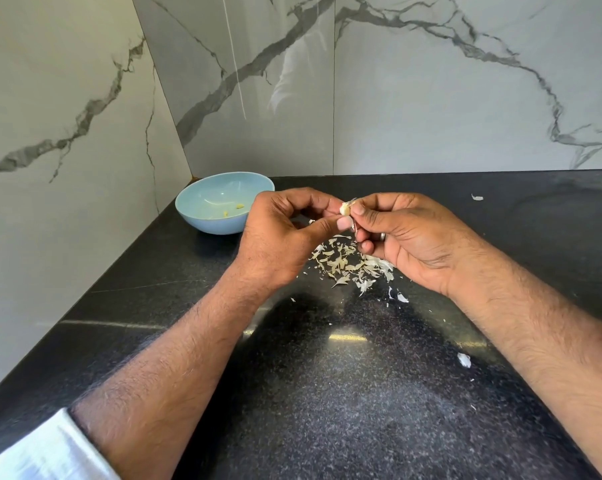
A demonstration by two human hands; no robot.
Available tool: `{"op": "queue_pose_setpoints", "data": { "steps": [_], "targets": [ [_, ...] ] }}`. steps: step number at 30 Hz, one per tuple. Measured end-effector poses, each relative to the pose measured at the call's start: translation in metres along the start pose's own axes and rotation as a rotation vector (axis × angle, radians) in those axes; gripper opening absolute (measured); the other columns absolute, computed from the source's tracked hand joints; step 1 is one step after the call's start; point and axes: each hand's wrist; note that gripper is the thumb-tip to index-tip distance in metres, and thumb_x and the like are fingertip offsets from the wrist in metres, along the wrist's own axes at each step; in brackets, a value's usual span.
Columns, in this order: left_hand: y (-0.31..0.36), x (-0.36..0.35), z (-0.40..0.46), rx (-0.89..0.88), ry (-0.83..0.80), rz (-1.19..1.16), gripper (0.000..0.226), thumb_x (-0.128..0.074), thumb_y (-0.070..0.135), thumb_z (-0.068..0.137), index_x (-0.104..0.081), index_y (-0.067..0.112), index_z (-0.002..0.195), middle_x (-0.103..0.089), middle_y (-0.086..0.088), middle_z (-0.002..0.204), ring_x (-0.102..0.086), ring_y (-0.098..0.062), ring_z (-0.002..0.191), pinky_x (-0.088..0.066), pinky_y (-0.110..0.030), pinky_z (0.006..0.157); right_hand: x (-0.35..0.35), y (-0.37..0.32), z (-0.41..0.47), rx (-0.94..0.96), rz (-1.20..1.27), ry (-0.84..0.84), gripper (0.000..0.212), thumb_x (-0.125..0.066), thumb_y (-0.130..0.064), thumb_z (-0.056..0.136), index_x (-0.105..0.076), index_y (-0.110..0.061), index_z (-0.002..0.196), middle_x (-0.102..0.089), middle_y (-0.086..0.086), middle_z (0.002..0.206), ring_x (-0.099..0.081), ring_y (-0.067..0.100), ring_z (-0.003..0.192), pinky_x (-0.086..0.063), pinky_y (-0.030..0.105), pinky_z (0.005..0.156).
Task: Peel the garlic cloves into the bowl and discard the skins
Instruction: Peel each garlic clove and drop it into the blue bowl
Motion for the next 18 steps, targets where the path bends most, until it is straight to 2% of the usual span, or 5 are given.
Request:
{"op": "queue_pose_setpoints", "data": {
  "steps": [4, 7, 10, 12, 18],
  "targets": [
    [-0.0003, 0.0002, 0.0006, -0.003, 0.014, -0.015, 0.01, -0.083, 0.01, 0.092, -0.08, 0.008, 0.102, -0.081, 0.001, 0.091, -0.075, -0.013, 0.082, -0.059, -0.025, 0.071, 0.0001, 0.0011, -0.001, 0.041, -0.137, 0.01, 0.027, -0.08, -0.017, 0.081, -0.078, 0.0, 0.102, -0.071, 0.012, 0.085, -0.059, 0.011, 0.07, -0.046, 0.027, 0.061],
    [-0.002, 0.0008, 0.0, 0.002, 0.014, 0.036, 0.009, -0.081, 0.012, 0.095, -0.08, 0.01, 0.104, -0.08, 0.003, 0.092, -0.075, -0.016, 0.081, -0.062, -0.03, 0.07, 0.0002, -0.0007, -0.0016, 0.178, -0.339, 0.128, 0.018, -0.085, -0.016, 0.082, -0.08, -0.007, 0.097, -0.078, 0.018, 0.094, -0.061, 0.015, 0.072, -0.047, 0.027, 0.06],
    [-0.0049, 0.0015, -0.0001, -0.026, 0.02, 0.157, 0.01, -0.083, 0.016, 0.094, -0.081, 0.014, 0.104, -0.08, 0.007, 0.089, -0.075, -0.017, 0.076, -0.065, -0.039, 0.071, -0.0001, -0.0044, -0.0022, 0.343, -0.542, 0.17, 0.002, -0.082, -0.02, 0.089, -0.082, -0.018, 0.089, -0.079, 0.003, 0.083, -0.063, 0.011, 0.069, -0.048, 0.019, 0.059],
    [-0.0034, 0.0016, -0.0008, -0.062, 0.024, 0.226, 0.011, -0.083, 0.017, 0.094, -0.082, 0.016, 0.105, -0.08, 0.011, 0.09, -0.076, -0.013, 0.078, -0.065, -0.035, 0.074, -0.0006, -0.0057, -0.0036, 0.371, -0.61, 0.132, 0.007, -0.08, -0.023, 0.092, -0.082, -0.026, 0.085, -0.078, 0.001, 0.08, -0.063, 0.009, 0.068, -0.047, 0.016, 0.06],
    [0.0, 0.0023, -0.0016, -0.145, 0.027, 0.359, 0.015, -0.08, 0.016, 0.096, -0.084, 0.02, 0.109, -0.081, 0.011, 0.093, -0.076, -0.013, 0.077, -0.065, -0.038, 0.072, 0.0006, -0.0029, -0.0009, 0.401, -0.756, 0.133, 0.005, -0.079, -0.026, 0.093, -0.083, -0.026, 0.089, -0.078, -0.009, 0.08, -0.068, 0.01, 0.068, -0.057, 0.033, 0.071]
  ]
}}
Point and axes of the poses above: each hand's wrist, its own z-axis towards the middle knuckle, its own x-axis out of the back of the hand, y = z × x
